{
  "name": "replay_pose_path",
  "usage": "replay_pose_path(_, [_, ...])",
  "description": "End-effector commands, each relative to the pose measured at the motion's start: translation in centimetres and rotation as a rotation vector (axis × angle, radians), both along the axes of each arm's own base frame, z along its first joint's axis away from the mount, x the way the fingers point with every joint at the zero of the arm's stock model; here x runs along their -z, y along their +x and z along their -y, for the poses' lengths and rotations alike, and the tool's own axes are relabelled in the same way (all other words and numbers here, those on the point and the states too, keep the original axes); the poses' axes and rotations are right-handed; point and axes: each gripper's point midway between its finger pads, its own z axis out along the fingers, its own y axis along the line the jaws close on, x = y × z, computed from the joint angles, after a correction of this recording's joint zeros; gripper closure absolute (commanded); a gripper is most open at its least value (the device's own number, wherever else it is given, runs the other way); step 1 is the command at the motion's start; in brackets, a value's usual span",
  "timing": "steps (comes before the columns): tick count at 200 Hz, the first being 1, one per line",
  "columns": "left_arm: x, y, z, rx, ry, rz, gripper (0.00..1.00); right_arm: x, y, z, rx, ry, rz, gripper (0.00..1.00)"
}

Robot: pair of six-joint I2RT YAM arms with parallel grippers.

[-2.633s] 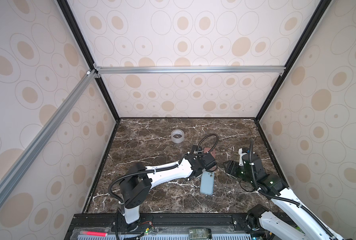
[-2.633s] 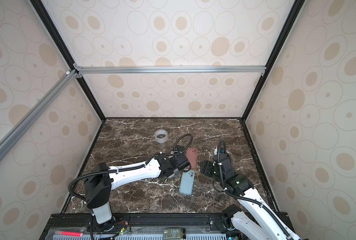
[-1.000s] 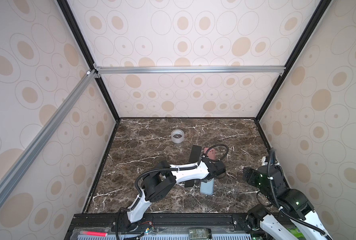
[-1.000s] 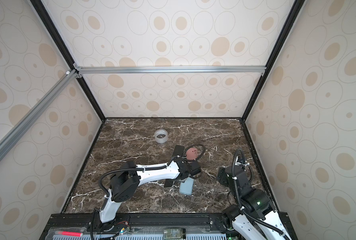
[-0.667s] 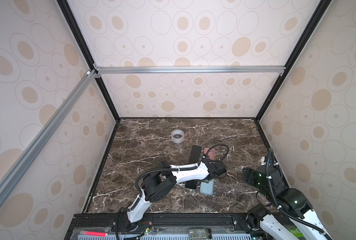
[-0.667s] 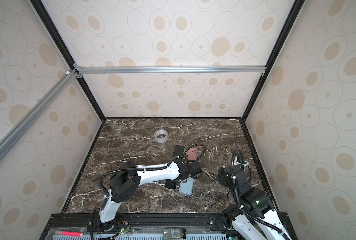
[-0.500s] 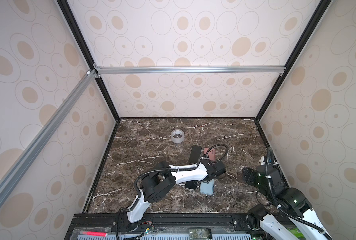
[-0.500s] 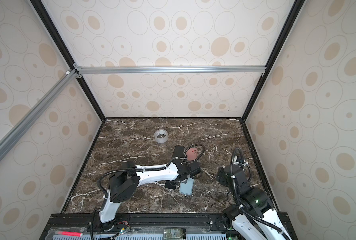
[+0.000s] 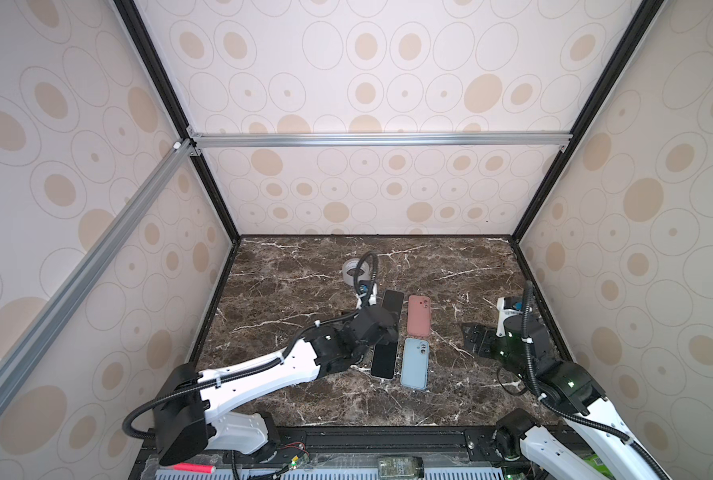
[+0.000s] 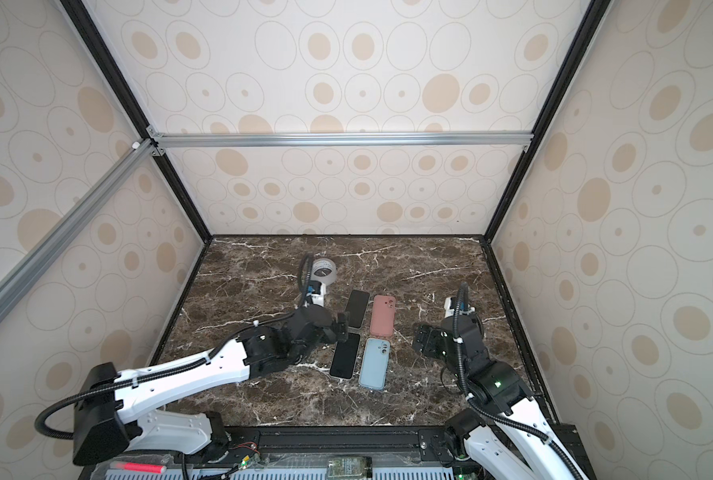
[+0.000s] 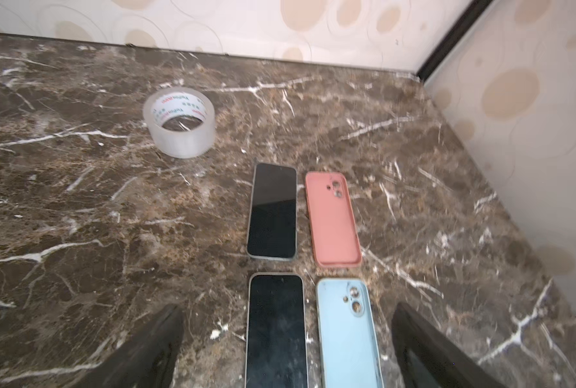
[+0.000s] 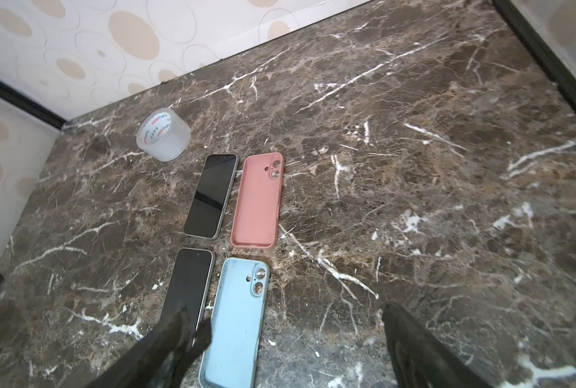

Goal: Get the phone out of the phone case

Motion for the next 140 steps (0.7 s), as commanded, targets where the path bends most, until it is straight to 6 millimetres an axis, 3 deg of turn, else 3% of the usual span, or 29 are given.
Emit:
replay_pose_path(1, [-3.0, 1.5, -2.6, -0.039, -0.043, 0.168, 0.01, -1.3, 2.2, -2.5, -0.094, 0.023, 0.05, 0.05])
replay_pose_path(15, [-4.1, 2.0, -5.1, -0.079, -0.022, 0.253, 0.01, -1.0, 3.5, -3.3, -0.103, 0.027, 0.058, 0.02])
replay_pose_path(44, [-6.1, 3.2, -10.9, -0.228, 0.049, 0.453, 0.01, -0.2, 6.9, -1.7, 0.037, -0.063, 0.102, 0.0])
replay_pose_path(65, [-5.7, 3.8, -15.2, -0.355, 0.144, 0.563, 0.01, 0.0, 9.7, -0.5, 0.096, -0.185, 0.175, 0.0])
replay_pose_path(102, [-1.8, 5.4, -21.9, -0.549, 0.26, 0.518, 0.01, 1.1, 13.1, 3.0, 0.153, -0.422, 0.212, 0.0])
replay_pose_path(130, [1.9, 4.8, -24.7, -0.587, 0.408, 0.492, 0.01, 3.8, 14.1, 5.6, 0.171, -0.53, 0.201, 0.0])
replay_pose_path(140, [2.5, 4.3, -25.3, -0.585, 0.448, 0.511, 0.01, 4.7, 14.3, 5.6, 0.151, -0.554, 0.213, 0.0])
